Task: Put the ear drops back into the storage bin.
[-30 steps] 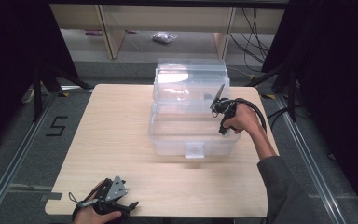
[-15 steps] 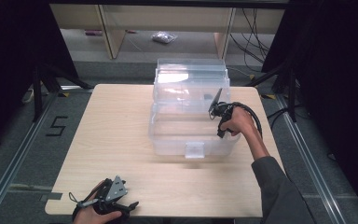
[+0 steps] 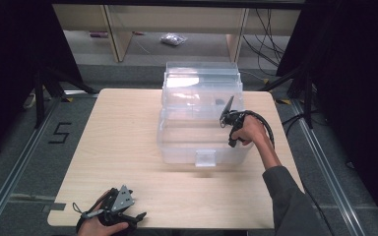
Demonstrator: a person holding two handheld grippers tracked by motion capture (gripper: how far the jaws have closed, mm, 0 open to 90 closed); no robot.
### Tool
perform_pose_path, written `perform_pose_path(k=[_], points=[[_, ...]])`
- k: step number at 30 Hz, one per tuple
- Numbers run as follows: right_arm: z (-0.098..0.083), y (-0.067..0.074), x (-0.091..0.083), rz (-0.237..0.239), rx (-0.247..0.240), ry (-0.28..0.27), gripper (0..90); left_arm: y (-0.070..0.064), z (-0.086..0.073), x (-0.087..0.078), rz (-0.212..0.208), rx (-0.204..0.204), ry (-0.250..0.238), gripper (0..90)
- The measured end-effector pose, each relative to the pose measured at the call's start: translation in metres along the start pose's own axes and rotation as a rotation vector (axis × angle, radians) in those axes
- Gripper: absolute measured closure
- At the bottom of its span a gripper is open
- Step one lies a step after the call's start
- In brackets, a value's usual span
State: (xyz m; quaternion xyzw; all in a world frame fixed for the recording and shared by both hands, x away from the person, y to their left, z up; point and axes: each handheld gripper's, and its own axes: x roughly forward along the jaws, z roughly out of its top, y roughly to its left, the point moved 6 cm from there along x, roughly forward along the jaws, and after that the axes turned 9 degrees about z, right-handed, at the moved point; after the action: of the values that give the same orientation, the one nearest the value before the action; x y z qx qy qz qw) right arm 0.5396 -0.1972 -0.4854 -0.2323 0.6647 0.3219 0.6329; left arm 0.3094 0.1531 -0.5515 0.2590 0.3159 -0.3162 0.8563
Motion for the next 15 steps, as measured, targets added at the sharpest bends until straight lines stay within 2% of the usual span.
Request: perform_pose_path(k=[8,15], points=[[0.000,0.000,0.007,0.009,0.007,-0.002,60.1,0.000,0.000,-0.001,-0.001,-0.001,-0.001,15.6],[-0.001,-0.005,0.012,-0.010,-0.022,0.003,60.1,0.000,0.000,-0.001,-0.004,0.000,0.001,15.6]])
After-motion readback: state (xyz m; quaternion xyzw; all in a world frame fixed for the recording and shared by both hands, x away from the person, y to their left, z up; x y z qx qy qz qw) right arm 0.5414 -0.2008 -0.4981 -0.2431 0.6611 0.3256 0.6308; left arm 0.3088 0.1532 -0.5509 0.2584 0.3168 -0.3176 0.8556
